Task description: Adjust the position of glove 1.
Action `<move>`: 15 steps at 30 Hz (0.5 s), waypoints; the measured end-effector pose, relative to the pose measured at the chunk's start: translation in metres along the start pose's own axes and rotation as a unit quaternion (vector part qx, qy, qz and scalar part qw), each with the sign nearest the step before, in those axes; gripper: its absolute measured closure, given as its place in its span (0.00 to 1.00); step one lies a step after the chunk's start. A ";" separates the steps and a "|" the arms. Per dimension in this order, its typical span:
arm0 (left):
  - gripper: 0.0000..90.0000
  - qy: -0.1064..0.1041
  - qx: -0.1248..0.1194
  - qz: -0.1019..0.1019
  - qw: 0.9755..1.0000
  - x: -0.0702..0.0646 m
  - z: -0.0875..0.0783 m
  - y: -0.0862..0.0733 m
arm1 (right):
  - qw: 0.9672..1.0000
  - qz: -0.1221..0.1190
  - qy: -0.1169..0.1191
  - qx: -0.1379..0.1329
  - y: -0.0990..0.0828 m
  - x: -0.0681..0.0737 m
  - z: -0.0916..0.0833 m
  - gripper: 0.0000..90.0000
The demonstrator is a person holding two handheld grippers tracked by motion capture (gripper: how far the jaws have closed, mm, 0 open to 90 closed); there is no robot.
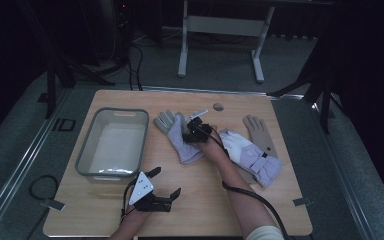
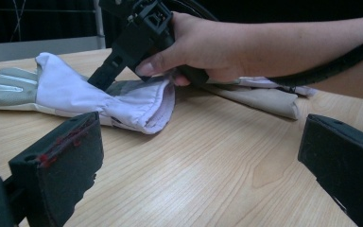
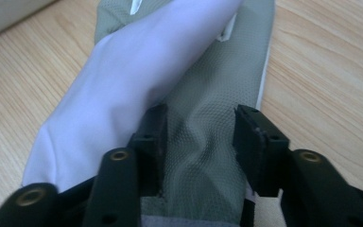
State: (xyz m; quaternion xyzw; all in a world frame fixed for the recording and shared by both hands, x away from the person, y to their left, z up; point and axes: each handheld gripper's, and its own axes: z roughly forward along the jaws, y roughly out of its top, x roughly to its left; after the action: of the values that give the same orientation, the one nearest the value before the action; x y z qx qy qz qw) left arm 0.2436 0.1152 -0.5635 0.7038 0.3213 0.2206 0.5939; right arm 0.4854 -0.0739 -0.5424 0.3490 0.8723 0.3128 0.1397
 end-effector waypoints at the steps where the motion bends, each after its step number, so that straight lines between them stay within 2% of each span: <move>1: 0.01 0.000 0.000 0.000 1.000 0.000 0.000 0.000 | 1.000 0.000 0.001 -0.001 0.000 0.000 0.000 0.69; 3: 0.01 0.000 0.000 0.000 1.000 0.000 0.000 0.000 | 1.000 0.003 0.002 -0.002 0.000 0.001 0.001 0.79; 5: 0.01 0.000 0.000 0.000 1.000 0.000 0.000 0.000 | 1.000 -0.008 -0.006 0.001 0.001 0.005 -0.001 0.91; 6: 0.01 0.000 0.000 0.000 1.000 0.000 0.000 0.000 | 1.000 -0.018 -0.015 0.002 0.001 0.008 -0.001 0.93; 7: 0.01 0.000 0.000 0.000 1.000 0.000 0.000 0.000 | 1.000 -0.013 -0.018 0.002 0.002 0.010 -0.001 0.95; 9: 0.01 0.000 0.000 0.000 1.000 0.000 0.000 0.000 | 1.000 0.010 -0.017 -0.001 0.002 0.010 -0.005 0.96; 11: 0.01 0.000 0.000 -0.001 1.000 0.000 0.000 0.000 | 1.000 0.021 -0.020 -0.010 0.001 0.014 -0.011 0.97; 12: 0.01 -0.001 -0.001 -0.001 1.000 0.000 0.000 0.000 | 0.999 0.036 -0.017 -0.016 0.000 0.014 -0.015 0.97; 13: 0.01 -0.001 -0.001 -0.002 1.000 0.000 0.000 0.000 | 0.998 0.062 -0.013 -0.028 -0.002 0.013 -0.021 0.97; 15: 0.01 0.000 -0.001 -0.002 1.000 0.000 0.000 0.000 | 0.995 0.086 -0.012 -0.046 -0.005 0.013 -0.030 0.97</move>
State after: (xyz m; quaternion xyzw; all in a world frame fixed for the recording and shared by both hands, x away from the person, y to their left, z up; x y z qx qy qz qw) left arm 0.2437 0.1155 -0.5635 0.7028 0.3223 0.2194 0.5950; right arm 0.4600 -0.0813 -0.5232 0.4199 0.8220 0.3589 0.1385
